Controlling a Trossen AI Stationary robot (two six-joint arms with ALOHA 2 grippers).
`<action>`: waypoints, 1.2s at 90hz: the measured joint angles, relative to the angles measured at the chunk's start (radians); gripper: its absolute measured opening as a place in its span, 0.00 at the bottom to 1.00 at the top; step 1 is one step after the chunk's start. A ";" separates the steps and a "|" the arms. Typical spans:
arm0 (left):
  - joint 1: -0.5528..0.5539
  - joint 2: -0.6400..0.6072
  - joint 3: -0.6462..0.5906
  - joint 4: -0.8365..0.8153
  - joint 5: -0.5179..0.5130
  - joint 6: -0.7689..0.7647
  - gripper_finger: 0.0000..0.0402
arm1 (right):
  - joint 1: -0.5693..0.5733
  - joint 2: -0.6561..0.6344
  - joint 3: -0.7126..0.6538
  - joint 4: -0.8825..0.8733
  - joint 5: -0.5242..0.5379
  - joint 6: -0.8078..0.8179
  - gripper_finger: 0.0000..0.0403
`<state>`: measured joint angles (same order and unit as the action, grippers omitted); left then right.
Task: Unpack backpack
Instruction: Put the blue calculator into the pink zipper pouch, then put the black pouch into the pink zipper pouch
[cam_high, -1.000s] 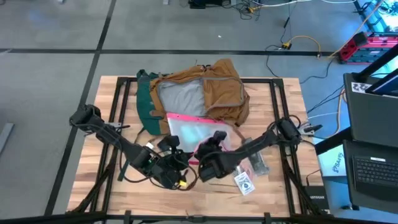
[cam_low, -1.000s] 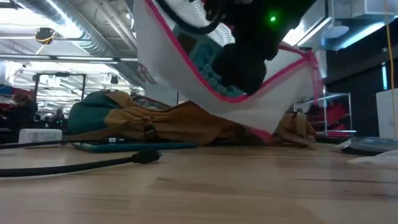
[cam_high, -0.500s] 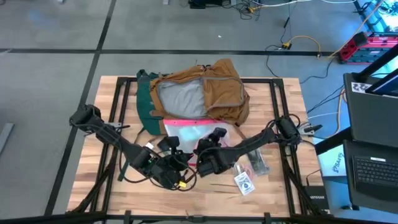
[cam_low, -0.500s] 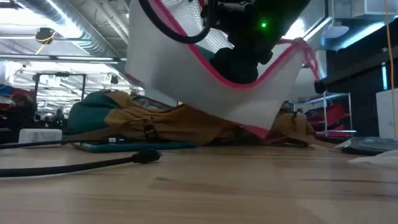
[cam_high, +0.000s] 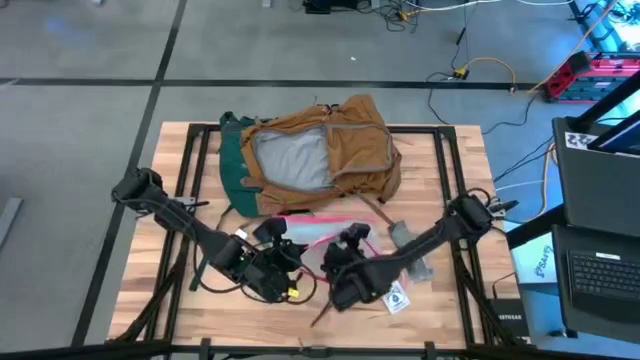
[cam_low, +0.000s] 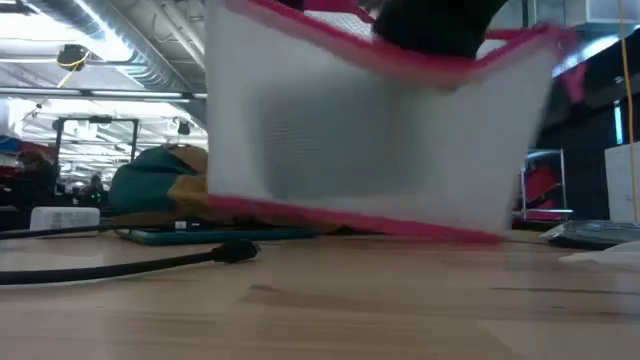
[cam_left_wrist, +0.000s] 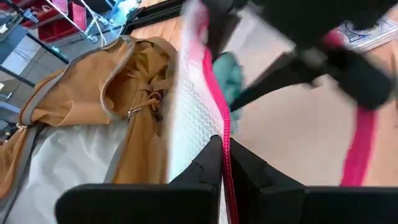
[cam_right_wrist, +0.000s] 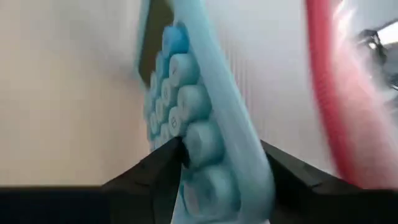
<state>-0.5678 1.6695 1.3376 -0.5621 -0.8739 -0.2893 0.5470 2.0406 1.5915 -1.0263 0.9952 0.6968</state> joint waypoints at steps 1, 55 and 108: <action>0.000 0.000 0.000 0.000 0.000 0.000 0.00 | 0.003 -0.001 0.003 0.000 0.000 0.000 0.43; 0.000 0.000 0.000 -0.029 -0.005 -0.011 0.00 | 0.020 -0.002 0.078 -0.085 -0.101 0.017 0.54; 0.000 0.000 -0.063 -0.139 -0.001 -0.129 0.00 | 0.189 -0.002 0.199 -0.101 -0.263 0.118 0.71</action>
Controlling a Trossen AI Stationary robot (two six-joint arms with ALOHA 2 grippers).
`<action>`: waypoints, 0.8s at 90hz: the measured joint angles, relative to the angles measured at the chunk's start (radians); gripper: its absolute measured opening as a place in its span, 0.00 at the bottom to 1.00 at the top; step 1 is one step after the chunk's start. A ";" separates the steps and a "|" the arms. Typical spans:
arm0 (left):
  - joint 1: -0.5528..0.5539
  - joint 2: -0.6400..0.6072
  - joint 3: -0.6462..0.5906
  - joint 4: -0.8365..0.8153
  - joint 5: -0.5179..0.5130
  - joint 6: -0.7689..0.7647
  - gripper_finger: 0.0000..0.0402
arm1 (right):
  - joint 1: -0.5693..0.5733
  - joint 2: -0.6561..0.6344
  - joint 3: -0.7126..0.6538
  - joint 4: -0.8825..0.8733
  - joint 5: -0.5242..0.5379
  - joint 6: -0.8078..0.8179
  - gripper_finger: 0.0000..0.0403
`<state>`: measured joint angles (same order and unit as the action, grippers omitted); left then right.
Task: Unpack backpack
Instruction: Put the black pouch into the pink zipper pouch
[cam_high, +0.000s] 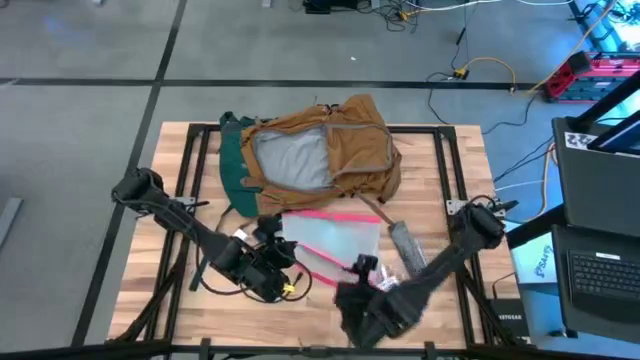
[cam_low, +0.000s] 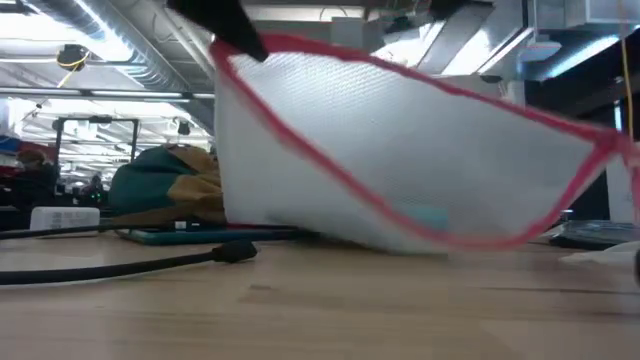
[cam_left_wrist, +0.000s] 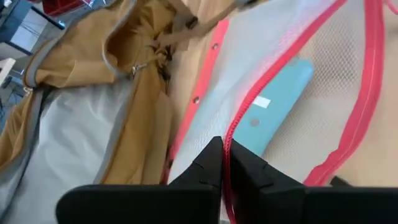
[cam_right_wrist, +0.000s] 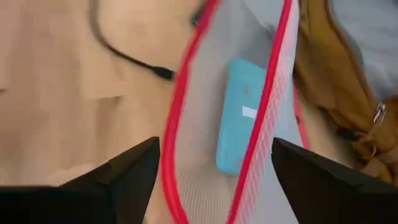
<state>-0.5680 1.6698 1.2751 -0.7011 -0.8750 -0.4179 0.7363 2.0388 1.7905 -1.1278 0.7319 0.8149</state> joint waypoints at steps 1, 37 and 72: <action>0.000 0.000 -0.002 0.000 0.000 -0.001 0.00 | 0.010 0.000 0.000 0.000 0.014 0.005 0.71; -0.002 0.000 -0.041 -0.009 0.008 -0.046 0.00 | 0.288 0.000 -0.140 -0.001 0.434 0.419 0.61; -0.002 0.000 -0.041 -0.004 0.008 -0.048 0.00 | 0.166 0.000 -0.424 -0.252 0.112 1.027 0.59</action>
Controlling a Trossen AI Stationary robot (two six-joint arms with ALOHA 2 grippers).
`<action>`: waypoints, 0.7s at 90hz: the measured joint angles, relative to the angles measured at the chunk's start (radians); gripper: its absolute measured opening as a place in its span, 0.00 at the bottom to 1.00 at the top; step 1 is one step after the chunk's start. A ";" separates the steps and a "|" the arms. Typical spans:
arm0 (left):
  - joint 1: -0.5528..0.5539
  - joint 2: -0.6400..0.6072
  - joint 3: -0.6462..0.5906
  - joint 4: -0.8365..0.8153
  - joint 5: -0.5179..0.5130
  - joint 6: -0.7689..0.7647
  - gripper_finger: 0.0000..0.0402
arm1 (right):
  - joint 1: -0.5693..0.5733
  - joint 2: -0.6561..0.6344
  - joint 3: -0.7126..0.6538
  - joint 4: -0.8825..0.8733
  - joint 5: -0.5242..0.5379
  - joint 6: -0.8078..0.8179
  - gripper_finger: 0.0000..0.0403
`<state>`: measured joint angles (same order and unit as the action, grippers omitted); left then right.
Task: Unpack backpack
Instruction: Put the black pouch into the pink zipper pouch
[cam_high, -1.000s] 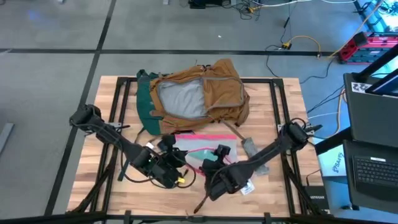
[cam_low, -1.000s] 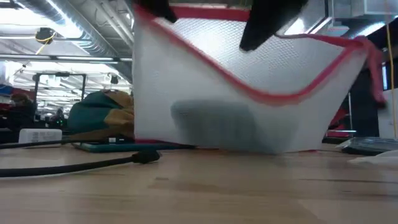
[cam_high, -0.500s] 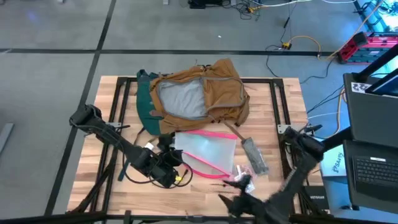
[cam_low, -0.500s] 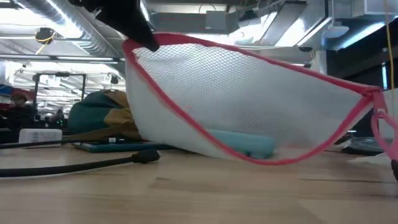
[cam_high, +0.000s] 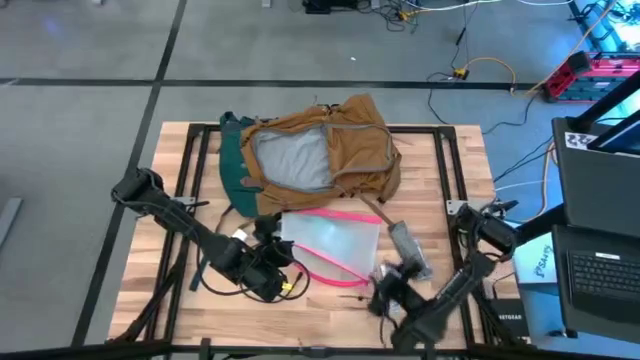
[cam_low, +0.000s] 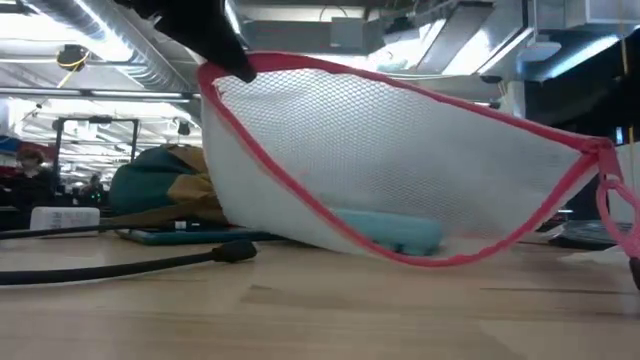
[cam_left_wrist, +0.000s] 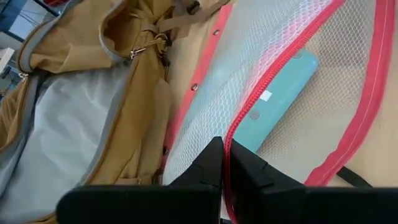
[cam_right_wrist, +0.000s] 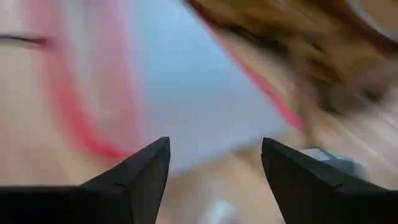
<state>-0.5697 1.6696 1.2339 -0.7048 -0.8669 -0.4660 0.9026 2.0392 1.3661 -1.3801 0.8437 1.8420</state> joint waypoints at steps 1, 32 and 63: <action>0.000 0.000 0.000 0.000 0.000 0.000 0.00 | -0.007 0.000 -0.003 -0.018 -0.014 0.019 0.59; 0.000 0.000 0.000 0.001 0.008 0.000 0.00 | -0.250 -0.011 -0.034 -0.188 -0.373 0.018 0.59; -0.006 0.000 0.000 -0.004 0.046 -0.002 0.00 | -0.395 -0.014 -0.081 -0.100 -0.506 -0.083 0.59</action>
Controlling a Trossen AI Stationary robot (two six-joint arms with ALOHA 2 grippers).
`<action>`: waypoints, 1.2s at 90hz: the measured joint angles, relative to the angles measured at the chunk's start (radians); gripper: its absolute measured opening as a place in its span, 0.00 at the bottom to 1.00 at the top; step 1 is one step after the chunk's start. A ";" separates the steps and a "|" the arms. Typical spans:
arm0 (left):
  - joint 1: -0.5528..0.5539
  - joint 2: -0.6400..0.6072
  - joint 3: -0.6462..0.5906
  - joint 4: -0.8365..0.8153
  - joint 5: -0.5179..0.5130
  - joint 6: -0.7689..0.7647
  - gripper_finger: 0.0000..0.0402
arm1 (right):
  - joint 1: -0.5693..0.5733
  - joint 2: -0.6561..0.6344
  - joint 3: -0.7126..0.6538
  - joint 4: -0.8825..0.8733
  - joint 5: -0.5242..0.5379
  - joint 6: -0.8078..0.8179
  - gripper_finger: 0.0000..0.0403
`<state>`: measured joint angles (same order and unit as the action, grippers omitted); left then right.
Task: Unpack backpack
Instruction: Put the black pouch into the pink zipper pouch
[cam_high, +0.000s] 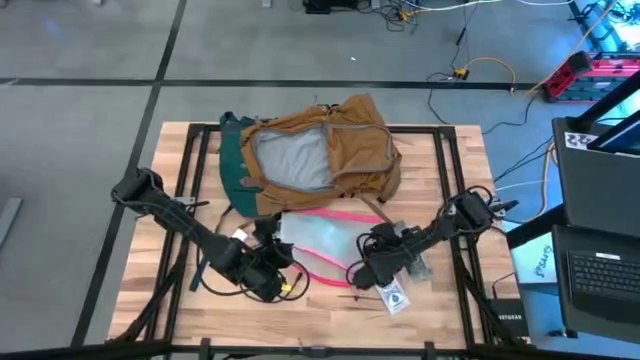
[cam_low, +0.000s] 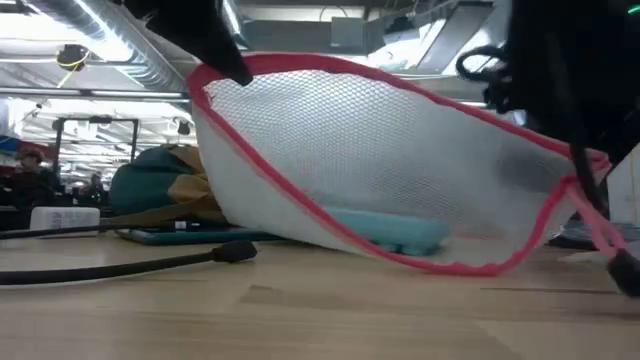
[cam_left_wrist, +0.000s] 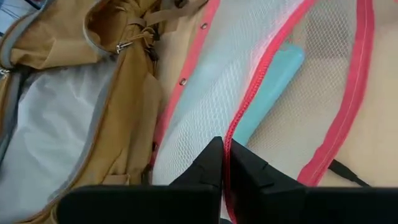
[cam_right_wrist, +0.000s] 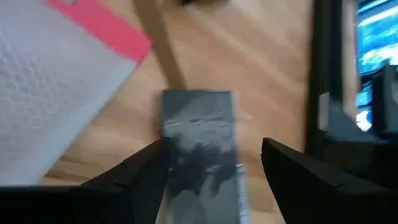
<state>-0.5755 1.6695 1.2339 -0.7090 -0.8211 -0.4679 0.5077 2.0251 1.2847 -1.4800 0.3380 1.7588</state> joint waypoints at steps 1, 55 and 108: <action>0.000 0.000 0.000 0.000 0.000 0.000 0.00 | -0.002 0.000 -0.004 0.010 -0.003 -0.006 0.59; -0.001 0.000 0.000 -0.002 0.009 -0.003 0.00 | -0.025 -0.004 -0.152 0.230 -0.082 -0.081 0.35; 0.000 0.000 0.000 -0.004 0.014 -0.004 0.00 | 0.001 0.007 -0.040 0.051 -0.014 -0.165 0.00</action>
<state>-0.5758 1.6698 1.2335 -0.7129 -0.8070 -0.4723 0.5083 2.0319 1.2450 -1.4292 0.3238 1.5936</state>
